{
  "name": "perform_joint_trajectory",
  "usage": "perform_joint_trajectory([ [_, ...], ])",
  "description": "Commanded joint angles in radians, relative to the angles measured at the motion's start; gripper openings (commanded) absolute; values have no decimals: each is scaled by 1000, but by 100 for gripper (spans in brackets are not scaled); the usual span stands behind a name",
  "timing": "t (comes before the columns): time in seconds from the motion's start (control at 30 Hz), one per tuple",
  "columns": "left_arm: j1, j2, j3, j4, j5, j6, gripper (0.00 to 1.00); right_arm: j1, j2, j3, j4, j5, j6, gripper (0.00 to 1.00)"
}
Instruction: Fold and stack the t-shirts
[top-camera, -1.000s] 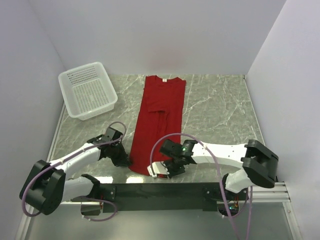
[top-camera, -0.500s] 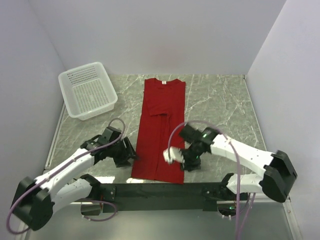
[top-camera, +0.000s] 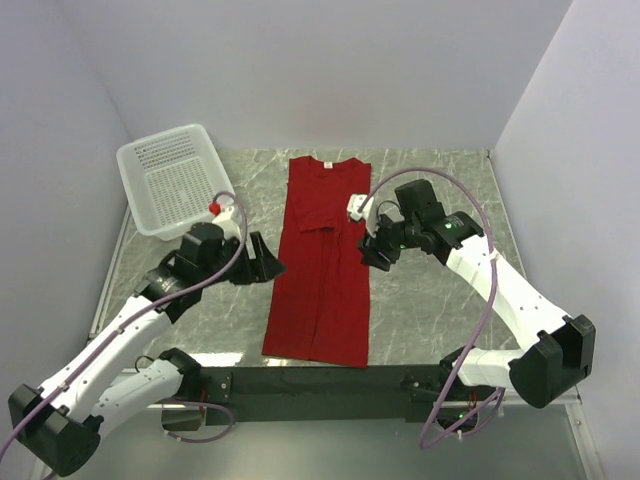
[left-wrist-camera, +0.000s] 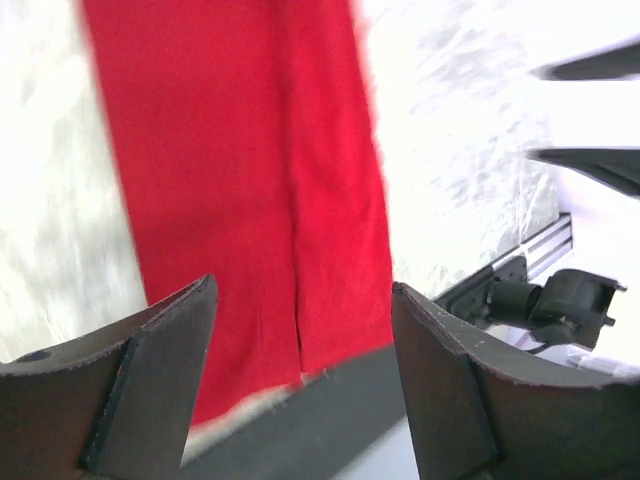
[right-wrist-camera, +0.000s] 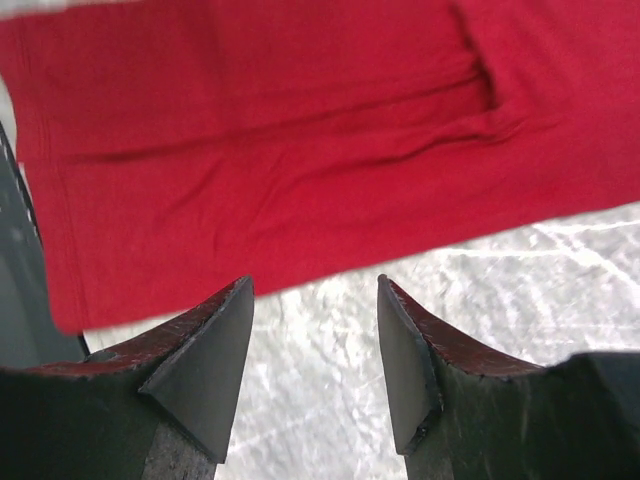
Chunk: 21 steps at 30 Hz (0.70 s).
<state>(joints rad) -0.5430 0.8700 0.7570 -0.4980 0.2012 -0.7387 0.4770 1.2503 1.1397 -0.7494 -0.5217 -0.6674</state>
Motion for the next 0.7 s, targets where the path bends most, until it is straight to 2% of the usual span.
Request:
perform_joint_trajectory([
  [0.0,-3,-29,116,145,38,315,76,-12,8,63,73,-6,95,60],
  [0.13,-2,-51,156,206,52,608,77,-28,3,97,88,43,120,60],
  [0.2,-3,-77,140,255,108,812,79,-34,-5,118,93,61,117,60],
  [0.23,-2,-84,122,265,115,917,99,-32,-17,123,93,74,97,60],
  [0.3,-3,-95,99,289,124,1010,99,-34,-38,124,114,92,85,61],
  [0.37,-3,-77,77,282,176,1140,99,-37,-48,115,120,91,51,87],
  [0.43,-6,-40,106,190,219,1255,99,-38,-31,94,137,103,102,92],
  [0.53,-50,17,122,34,227,1413,99,-41,23,123,-37,-58,-35,90],
  [0.6,-95,1,101,-25,186,1482,99,-34,-65,30,-7,-156,-66,90],
  [0.67,-115,-43,50,-57,156,1510,99,36,-139,-100,63,-129,-151,91],
])
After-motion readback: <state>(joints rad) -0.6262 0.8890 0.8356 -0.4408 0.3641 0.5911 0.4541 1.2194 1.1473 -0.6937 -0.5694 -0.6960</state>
